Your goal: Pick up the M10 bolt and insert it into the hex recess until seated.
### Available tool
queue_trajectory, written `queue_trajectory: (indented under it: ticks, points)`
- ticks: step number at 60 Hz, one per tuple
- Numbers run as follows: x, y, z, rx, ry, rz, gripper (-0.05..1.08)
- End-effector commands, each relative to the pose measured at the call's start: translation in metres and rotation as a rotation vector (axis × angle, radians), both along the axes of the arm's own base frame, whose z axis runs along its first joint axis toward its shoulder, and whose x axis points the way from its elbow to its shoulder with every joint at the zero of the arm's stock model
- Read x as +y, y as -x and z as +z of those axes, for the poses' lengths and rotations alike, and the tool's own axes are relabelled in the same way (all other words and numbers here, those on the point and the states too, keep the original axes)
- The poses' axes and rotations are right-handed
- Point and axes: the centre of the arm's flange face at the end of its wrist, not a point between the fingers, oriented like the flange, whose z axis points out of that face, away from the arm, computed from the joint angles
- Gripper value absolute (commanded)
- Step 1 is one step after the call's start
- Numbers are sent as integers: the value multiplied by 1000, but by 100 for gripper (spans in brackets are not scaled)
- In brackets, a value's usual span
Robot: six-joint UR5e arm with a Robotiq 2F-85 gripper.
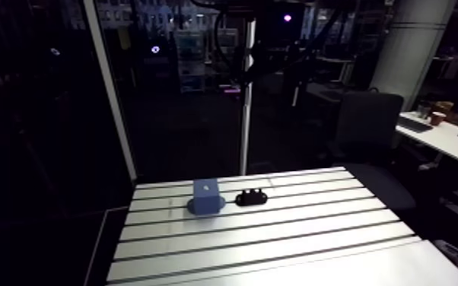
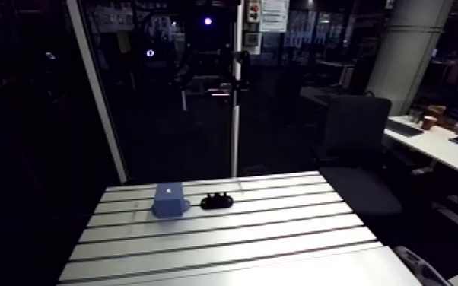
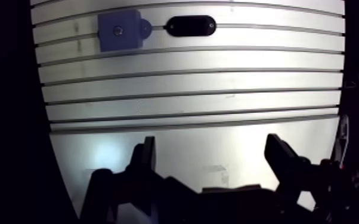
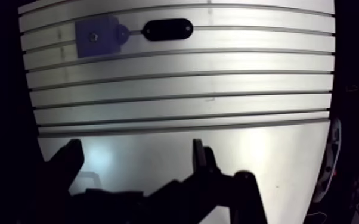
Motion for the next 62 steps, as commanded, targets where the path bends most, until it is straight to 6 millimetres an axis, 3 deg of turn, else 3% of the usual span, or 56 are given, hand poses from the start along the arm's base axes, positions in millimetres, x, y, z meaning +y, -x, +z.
queue_trajectory:
  ticks: [1, 15, 27, 62]
  points:
    - [-1, 2, 6, 14, 16, -2, 0]
    - [-2, 3, 14, 28, 12, -2, 0]
    - [-5, 4, 5, 12, 16, 3, 0]
    - [-11, -8, 6, 16, 28, -3, 0]
